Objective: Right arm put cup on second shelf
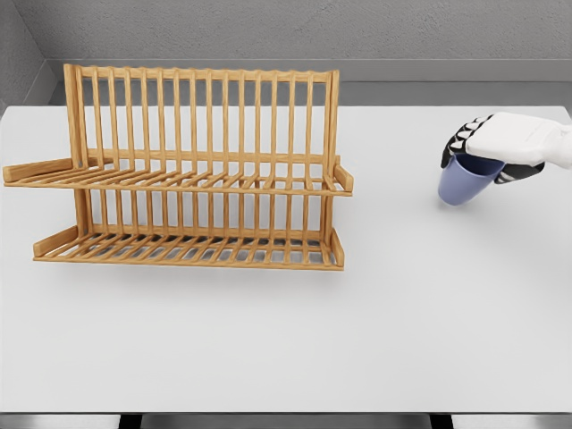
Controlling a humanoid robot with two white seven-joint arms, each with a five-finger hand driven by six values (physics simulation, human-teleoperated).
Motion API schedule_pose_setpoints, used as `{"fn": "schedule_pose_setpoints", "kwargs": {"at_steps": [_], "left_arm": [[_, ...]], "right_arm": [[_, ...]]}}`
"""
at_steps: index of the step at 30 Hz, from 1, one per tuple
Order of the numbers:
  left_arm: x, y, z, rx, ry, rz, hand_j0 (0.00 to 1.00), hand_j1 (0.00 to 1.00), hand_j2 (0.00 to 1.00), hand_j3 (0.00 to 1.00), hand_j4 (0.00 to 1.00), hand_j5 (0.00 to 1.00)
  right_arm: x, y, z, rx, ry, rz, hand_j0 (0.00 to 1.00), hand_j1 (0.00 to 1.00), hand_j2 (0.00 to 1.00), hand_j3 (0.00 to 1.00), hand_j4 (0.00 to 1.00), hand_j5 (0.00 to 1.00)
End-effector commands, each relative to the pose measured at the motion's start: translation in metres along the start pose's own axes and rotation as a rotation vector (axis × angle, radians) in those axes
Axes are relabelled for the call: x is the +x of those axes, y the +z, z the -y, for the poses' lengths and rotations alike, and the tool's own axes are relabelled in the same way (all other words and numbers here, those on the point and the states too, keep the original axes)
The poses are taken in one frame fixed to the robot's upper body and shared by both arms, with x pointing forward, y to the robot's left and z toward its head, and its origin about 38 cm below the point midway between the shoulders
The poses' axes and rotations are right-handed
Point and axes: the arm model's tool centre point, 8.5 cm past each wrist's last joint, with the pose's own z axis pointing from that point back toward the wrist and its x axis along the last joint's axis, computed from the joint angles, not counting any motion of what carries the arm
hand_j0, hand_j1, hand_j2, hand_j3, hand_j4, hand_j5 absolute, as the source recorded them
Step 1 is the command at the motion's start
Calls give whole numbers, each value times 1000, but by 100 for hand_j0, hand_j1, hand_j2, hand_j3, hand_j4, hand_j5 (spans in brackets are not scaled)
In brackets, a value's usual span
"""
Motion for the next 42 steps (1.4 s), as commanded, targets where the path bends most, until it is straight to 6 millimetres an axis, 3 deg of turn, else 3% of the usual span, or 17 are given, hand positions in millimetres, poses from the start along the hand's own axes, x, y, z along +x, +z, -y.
{"fn": "schedule_pose_setpoints", "kwargs": {"at_steps": [1, 16, 33, 42], "left_arm": [[0, 0, 0, 0, 0, -1, 100, 100, 100, 100, 100, 100], [-1, 0, 0, 0, 0, -1, 100, 100, 100, 100, 100, 100], [0, 0, 0, 0, -1, 1, 100, 100, 100, 100, 100, 100], [-1, 0, 0, 0, 0, -2, 100, 100, 100, 100, 100, 100]], "right_arm": [[0, 0, 0, -2, -3, -1, 66, 66, 66, 66, 66, 66], [7, -1, 46, -99, 62, 17, 65, 65, 65, 65, 65, 65], [58, 7, 97, -203, 236, 118, 65, 65, 65, 65, 65, 65], [89, -1, 120, -278, 300, 208, 65, 65, 65, 65, 65, 65]]}}
